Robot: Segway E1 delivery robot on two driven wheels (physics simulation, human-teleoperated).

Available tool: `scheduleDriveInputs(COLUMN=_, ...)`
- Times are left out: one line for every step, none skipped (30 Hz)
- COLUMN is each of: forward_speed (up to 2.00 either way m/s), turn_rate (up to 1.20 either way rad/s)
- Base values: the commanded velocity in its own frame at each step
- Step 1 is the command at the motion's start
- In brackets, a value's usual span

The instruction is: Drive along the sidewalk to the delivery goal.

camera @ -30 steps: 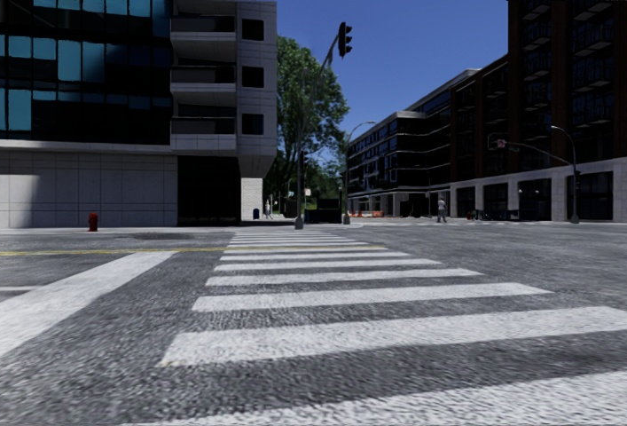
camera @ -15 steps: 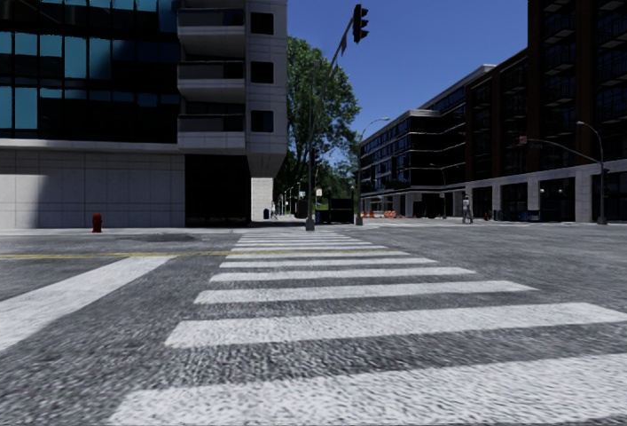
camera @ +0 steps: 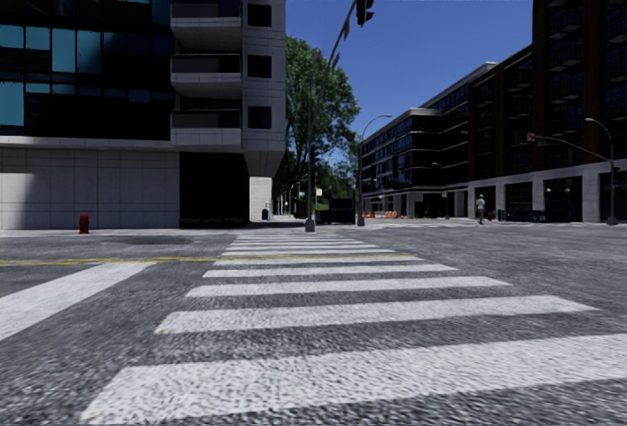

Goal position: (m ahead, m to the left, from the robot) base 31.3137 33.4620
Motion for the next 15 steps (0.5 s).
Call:
scheduleDriveInputs(forward_speed=1.53, turn_rate=0.0)
scheduleDriveInputs(forward_speed=1.53, turn_rate=0.0)
scheduleDriveInputs(forward_speed=1.62, turn_rate=0.0)
scheduleDriveInputs(forward_speed=1.77, turn_rate=0.0)
scheduleDriveInputs(forward_speed=2.0, turn_rate=0.0)
scheduleDriveInputs(forward_speed=2.0, turn_rate=0.0)
scheduleDriveInputs(forward_speed=2.0, turn_rate=0.0)
scheduleDriveInputs(forward_speed=2.0, turn_rate=0.0)
scheduleDriveInputs(forward_speed=2.0, turn_rate=0.0)
scheduleDriveInputs(forward_speed=2.0, turn_rate=0.0)
scheduleDriveInputs(forward_speed=2.0, turn_rate=0.05)
scheduleDriveInputs(forward_speed=2.0, turn_rate=0.11)
scheduleDriveInputs(forward_speed=2.0, turn_rate=0.14)
scheduleDriveInputs(forward_speed=2.0, turn_rate=0.17)
scheduleDriveInputs(forward_speed=2.0, turn_rate=0.17)
